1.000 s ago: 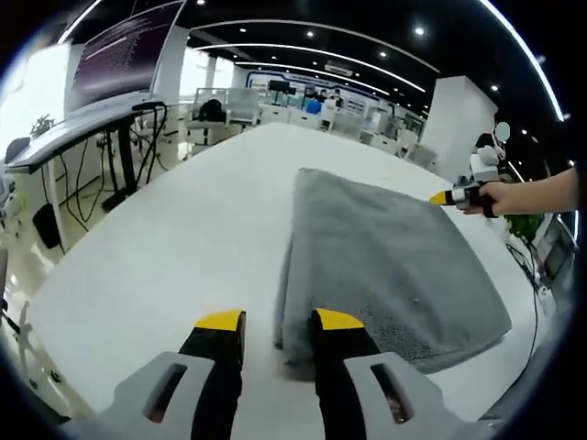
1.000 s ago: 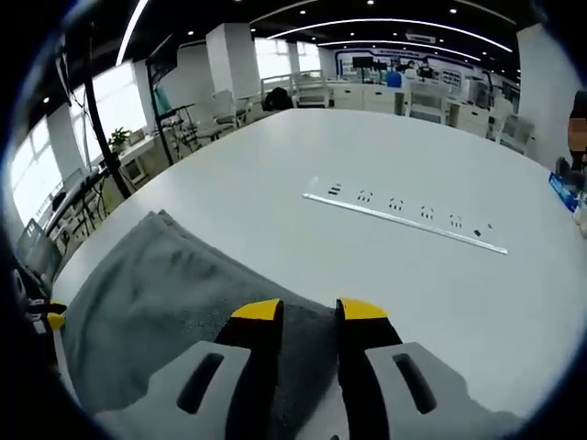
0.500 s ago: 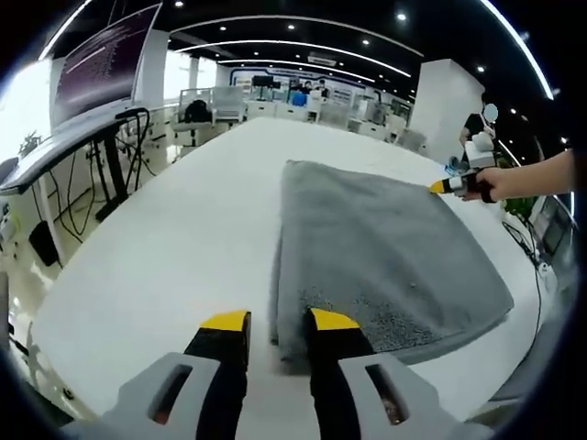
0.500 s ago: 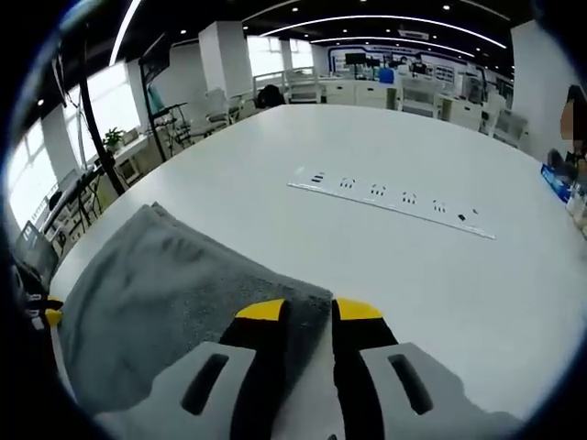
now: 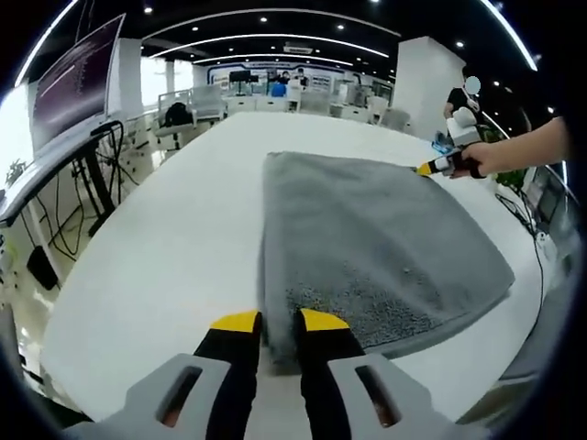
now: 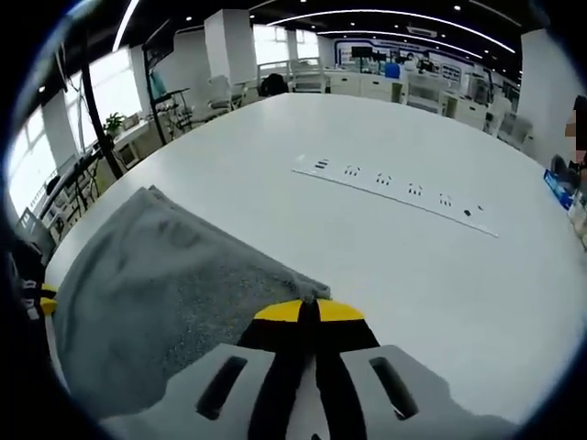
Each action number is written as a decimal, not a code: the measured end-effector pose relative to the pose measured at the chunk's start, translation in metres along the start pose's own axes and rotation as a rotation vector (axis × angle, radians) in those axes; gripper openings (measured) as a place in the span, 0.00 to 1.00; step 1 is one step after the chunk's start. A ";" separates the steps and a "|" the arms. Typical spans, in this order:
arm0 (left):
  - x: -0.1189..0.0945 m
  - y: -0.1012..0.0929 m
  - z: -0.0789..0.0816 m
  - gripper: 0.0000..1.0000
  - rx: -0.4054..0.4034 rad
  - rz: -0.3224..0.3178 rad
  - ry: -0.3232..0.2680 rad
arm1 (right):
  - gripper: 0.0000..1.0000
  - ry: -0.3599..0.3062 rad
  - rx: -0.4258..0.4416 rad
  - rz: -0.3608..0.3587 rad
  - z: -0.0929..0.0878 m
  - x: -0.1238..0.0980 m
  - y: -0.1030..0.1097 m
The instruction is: Fold the towel on the table until its edges align and the towel forms a compact rectangular stack.
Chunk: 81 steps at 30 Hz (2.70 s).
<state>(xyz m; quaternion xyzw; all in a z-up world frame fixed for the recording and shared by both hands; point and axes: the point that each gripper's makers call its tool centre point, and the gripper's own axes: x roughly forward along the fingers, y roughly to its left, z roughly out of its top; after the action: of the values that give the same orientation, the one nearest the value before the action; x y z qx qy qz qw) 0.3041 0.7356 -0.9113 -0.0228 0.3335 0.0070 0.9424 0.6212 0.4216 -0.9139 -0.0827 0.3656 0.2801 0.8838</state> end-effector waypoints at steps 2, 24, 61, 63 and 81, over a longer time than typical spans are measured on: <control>0.001 0.000 -0.001 0.15 0.010 -0.008 0.011 | 0.00 -0.018 0.020 -0.008 0.005 -0.003 -0.002; 0.005 -0.004 -0.001 0.07 0.076 -0.058 0.074 | 0.00 -0.048 0.197 -0.039 -0.017 -0.018 -0.040; 0.016 -0.190 -0.002 0.05 0.457 -0.349 0.199 | 0.00 -0.011 0.175 -0.140 -0.078 -0.105 -0.163; 0.016 -0.203 -0.002 0.05 0.473 -0.374 0.200 | 0.00 -0.006 0.176 -0.147 -0.080 -0.108 -0.174; 0.019 -0.268 -0.006 0.05 0.526 -0.472 0.198 | 0.00 -0.001 0.171 -0.190 -0.094 -0.126 -0.226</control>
<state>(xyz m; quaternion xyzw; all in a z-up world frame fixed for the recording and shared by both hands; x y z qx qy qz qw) 0.3230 0.4675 -0.9174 0.1432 0.3989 -0.2989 0.8550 0.6175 0.1467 -0.9080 -0.0413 0.3783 0.1627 0.9103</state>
